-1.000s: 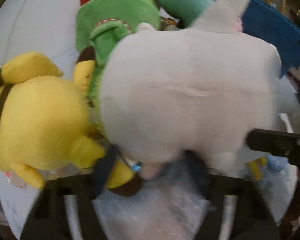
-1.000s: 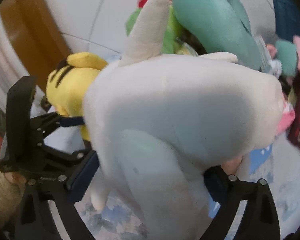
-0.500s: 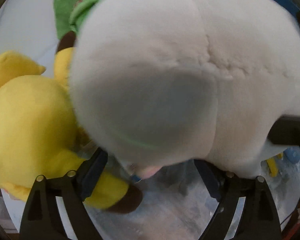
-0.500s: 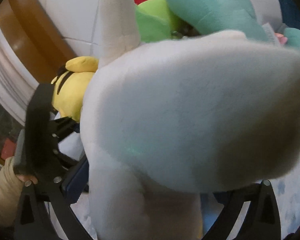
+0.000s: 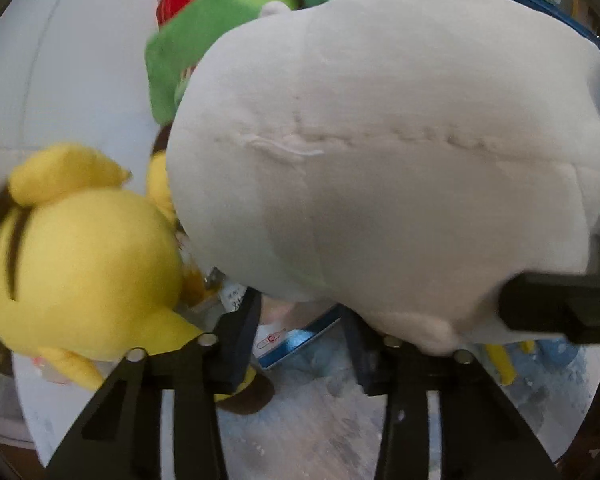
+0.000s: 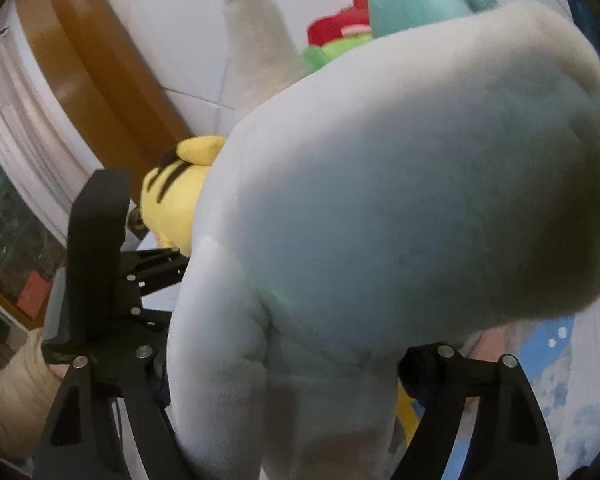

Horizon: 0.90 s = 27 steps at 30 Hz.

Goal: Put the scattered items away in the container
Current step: 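Lift the white plush with both tools toward the blue crate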

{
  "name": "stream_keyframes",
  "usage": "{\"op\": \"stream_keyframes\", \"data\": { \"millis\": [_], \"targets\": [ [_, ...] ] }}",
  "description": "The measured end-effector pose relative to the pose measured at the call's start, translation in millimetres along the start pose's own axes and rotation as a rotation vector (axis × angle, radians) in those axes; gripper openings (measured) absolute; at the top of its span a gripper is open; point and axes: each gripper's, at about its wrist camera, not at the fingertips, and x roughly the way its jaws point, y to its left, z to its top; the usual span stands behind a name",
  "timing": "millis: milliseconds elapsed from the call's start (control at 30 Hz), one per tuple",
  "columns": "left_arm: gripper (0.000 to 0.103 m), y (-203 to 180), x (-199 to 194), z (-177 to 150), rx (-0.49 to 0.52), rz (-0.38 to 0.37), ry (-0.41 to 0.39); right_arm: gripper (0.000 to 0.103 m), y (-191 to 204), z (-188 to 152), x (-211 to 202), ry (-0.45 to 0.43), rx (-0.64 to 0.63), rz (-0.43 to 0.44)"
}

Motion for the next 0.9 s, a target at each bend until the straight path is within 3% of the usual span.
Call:
{"op": "stream_keyframes", "data": {
  "millis": [433, 500, 600, 900],
  "targets": [
    [0.035, -76, -121, 53, -0.048, 0.042, -0.173, 0.083, 12, 38, -131, -0.110, -0.124, 0.047],
    [0.035, -87, -140, 62, -0.055, 0.048, -0.199, 0.083, 14, 47, -157, -0.128, -0.153, 0.035],
    [0.035, -85, -148, 106, -0.045, 0.041, -0.228, 0.083, 14, 58, -192, -0.151, -0.181, 0.015],
    [0.035, -147, -173, 178, 0.050, -0.030, -0.330, 0.083, 8, 78, -276, -0.250, -0.202, -0.107]
  ]
}}
